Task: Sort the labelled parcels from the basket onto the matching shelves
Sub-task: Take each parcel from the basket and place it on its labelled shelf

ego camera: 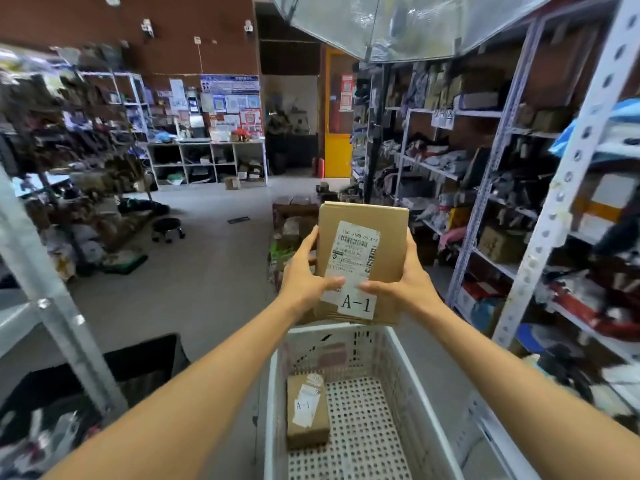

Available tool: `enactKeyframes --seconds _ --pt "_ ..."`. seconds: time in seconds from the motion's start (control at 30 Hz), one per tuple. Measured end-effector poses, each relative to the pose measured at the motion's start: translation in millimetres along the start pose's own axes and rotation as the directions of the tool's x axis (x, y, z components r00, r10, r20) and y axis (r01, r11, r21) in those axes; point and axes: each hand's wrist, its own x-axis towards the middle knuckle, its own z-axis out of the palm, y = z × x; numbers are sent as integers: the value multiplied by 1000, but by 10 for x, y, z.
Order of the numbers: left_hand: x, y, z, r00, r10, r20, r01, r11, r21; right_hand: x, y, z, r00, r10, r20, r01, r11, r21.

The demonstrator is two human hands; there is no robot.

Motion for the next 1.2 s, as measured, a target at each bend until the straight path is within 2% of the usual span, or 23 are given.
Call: enactKeyframes --seconds 0.33,0.6,0.77,1.0,1.2 --pt "-1109 55 164 987 55 152 -54 998 -15 -1416 -284 -118 981 139 -133 -148 987 -64" --pt "-2017 320 296 984 73 163 -63 996 -64 -2388 -593 -331 975 172 -140 -184 980 -78" --pt "-2716 467 410 987 72 145 -56 992 -117 -3028 -705 -451 975 132 -179 -154 982 -112" --pt "-3478 713 612 977 88 192 -60 987 -147 -3864 -906 -731 967 108 -230 -138 983 -119" --pt "-3865 1102 1142 942 155 296 -106 979 -176 -4544 -1080 -1318 919 119 -376 -199 963 -183"
